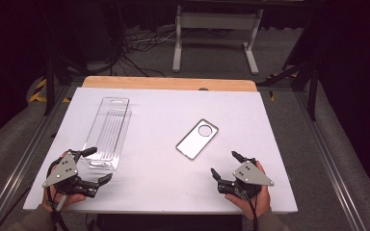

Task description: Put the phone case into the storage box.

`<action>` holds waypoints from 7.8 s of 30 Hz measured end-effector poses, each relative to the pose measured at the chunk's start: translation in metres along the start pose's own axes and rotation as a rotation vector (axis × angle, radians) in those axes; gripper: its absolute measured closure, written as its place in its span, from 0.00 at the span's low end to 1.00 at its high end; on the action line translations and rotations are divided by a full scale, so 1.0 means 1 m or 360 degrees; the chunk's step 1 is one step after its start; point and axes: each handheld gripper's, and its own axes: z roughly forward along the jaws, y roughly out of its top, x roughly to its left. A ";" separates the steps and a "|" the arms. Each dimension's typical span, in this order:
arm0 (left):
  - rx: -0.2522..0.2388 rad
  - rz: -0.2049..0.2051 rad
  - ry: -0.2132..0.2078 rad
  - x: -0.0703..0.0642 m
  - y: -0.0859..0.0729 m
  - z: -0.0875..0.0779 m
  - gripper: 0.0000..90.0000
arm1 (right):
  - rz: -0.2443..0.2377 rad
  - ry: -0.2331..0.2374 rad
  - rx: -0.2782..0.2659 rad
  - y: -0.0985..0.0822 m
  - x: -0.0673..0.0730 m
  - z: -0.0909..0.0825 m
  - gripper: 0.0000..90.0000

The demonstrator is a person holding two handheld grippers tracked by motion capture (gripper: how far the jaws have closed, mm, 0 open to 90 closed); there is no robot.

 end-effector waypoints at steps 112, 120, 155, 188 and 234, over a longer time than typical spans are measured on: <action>0.0091 -0.0036 -0.0071 0.007 -0.009 -0.006 0.06 | 0.0001 0.0076 0.1018 0.041 -0.101 0.188 1.00; 0.0088 -0.0035 -0.0072 0.007 -0.008 -0.007 0.06 | -0.0101 0.0036 0.0870 0.049 -0.093 0.176 1.00; 0.0023 -0.0063 -0.0001 0.005 0.006 -0.003 0.11 | -0.0428 -0.0168 0.0182 0.086 -0.041 0.085 1.00; 0.0040 -0.0027 -0.0019 0.002 0.022 0.001 0.12 | -0.0576 -0.0080 0.0042 0.098 -0.002 0.059 1.00; 0.0070 0.0088 -0.0235 -0.020 0.074 0.062 0.07 | -0.0733 -0.0014 -0.0056 0.102 0.035 0.059 1.00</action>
